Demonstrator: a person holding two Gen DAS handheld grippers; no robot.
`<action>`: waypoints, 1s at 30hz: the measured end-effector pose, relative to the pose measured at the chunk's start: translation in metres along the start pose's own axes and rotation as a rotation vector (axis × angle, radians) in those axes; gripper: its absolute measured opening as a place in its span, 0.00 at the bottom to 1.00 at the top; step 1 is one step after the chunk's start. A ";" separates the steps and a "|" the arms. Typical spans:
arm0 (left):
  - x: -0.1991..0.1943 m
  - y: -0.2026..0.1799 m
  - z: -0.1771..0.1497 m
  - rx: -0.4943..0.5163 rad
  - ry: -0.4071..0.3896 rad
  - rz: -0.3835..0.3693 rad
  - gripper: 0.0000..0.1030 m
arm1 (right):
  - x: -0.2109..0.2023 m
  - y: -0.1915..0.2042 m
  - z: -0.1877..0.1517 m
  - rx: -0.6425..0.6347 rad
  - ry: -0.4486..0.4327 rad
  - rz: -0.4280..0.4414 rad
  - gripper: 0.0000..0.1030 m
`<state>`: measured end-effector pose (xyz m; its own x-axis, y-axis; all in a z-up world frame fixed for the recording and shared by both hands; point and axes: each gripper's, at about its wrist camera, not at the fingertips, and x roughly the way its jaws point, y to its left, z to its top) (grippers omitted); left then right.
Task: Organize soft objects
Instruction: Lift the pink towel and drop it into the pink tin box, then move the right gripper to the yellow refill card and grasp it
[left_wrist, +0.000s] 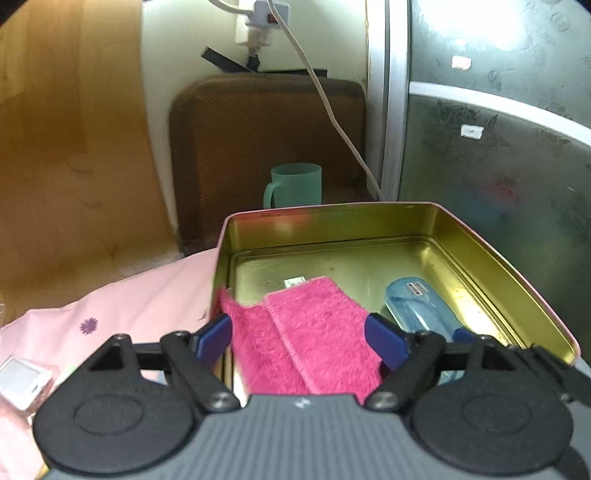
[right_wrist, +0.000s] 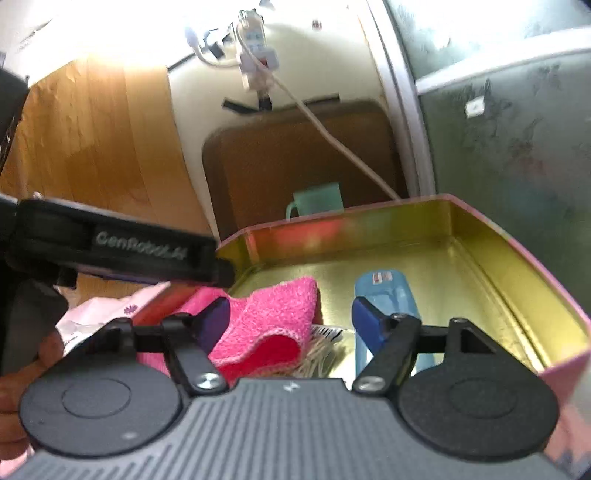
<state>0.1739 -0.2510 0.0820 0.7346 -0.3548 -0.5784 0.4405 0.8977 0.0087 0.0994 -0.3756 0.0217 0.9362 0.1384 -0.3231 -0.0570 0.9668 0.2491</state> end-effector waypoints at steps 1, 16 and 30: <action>-0.005 0.002 0.000 -0.002 -0.007 -0.005 0.79 | -0.008 0.000 -0.002 0.004 -0.020 0.001 0.73; -0.129 0.134 -0.133 -0.207 -0.043 0.246 0.85 | -0.045 0.101 -0.043 -0.142 0.137 0.310 0.73; -0.160 0.246 -0.208 -0.568 -0.087 0.353 0.88 | 0.022 0.208 -0.065 -0.269 0.464 0.484 0.77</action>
<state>0.0572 0.0807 0.0065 0.8337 -0.0135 -0.5520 -0.1562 0.9531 -0.2592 0.0859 -0.1578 0.0068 0.5440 0.5840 -0.6025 -0.5675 0.7850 0.2485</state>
